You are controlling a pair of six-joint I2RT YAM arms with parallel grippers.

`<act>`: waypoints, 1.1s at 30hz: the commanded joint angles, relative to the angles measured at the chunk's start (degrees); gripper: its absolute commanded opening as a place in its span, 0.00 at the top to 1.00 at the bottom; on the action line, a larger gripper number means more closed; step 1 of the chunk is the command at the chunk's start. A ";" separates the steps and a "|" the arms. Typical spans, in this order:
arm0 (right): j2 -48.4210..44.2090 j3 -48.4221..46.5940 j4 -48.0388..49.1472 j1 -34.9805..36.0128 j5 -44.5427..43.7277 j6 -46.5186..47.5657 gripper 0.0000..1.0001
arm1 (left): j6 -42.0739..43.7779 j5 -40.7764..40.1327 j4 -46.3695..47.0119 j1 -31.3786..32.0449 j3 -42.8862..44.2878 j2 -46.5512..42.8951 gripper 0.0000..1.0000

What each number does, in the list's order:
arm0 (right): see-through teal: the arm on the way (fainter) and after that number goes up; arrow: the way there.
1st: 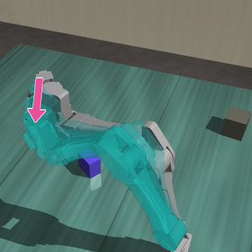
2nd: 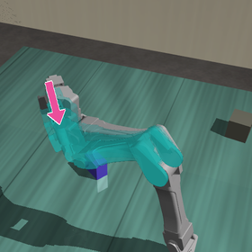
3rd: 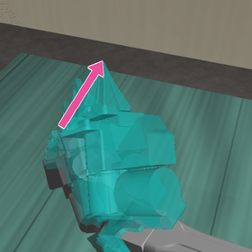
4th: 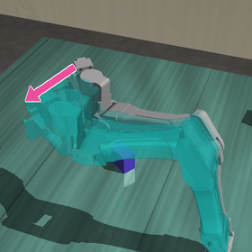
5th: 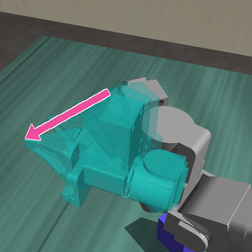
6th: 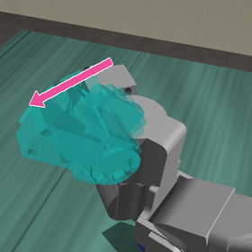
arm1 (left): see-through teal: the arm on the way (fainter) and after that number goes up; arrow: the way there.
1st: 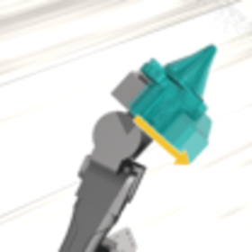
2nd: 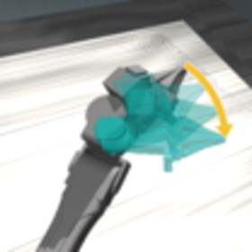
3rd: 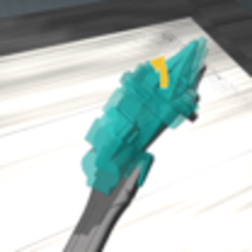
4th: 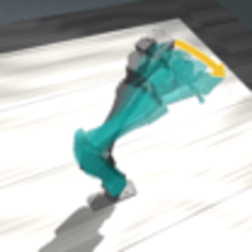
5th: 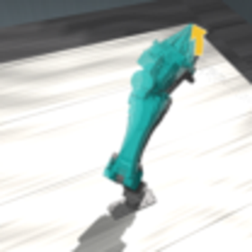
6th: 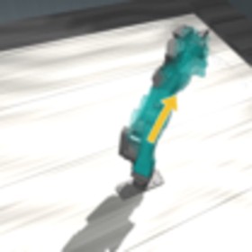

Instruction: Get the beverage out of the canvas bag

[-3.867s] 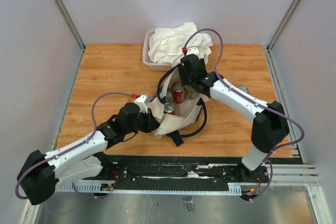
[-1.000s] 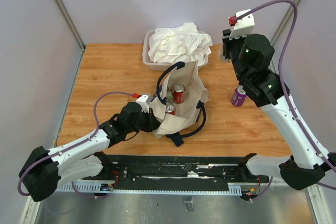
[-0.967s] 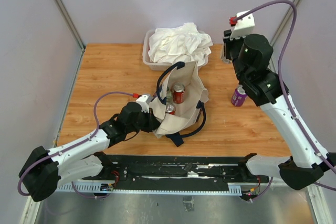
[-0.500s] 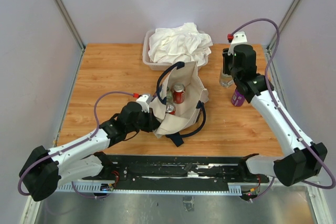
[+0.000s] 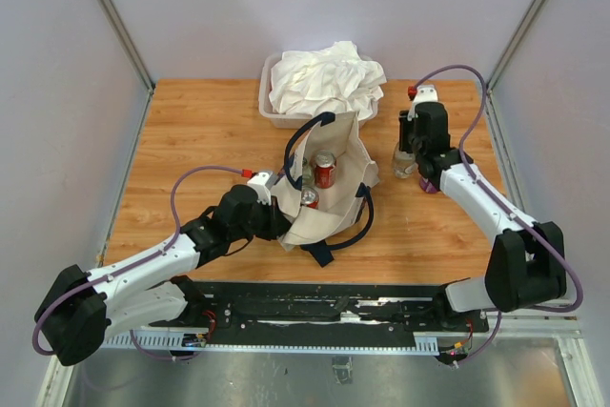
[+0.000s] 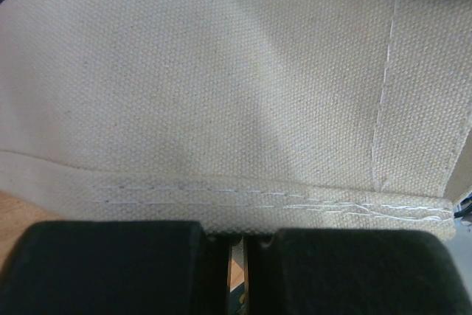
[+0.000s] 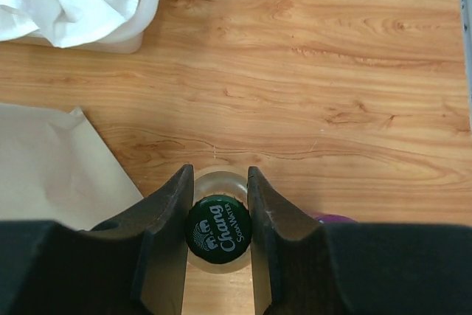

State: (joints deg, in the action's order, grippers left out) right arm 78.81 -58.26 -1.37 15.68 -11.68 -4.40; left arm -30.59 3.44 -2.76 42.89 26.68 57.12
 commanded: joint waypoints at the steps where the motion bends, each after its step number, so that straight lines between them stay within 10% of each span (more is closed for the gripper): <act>1: 0.08 0.24 14.32 -2.62 1.53 -2.45 0.99 | 1.25 -3.59 -7.20 -0.09 -0.48 1.07 0.93; 20: 2.45 4.50 13.32 -4.23 3.33 -3.79 0.97 | 1.76 -3.48 -6.82 -0.09 0.22 2.31 0.93; 29: 1.43 7.08 12.46 -3.95 4.00 -4.08 0.27 | 1.69 -3.35 -6.73 -0.09 0.09 2.32 0.93; 33: 0.03 6.48 11.40 -3.10 3.62 -3.59 0.19 | 1.76 -3.13 -6.86 -0.08 0.13 2.29 0.93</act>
State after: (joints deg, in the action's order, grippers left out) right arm 81.54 -51.77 8.97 11.86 -7.90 -8.19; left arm -30.13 3.27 -3.22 42.89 27.33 57.91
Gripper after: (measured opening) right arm 0.796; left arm 0.076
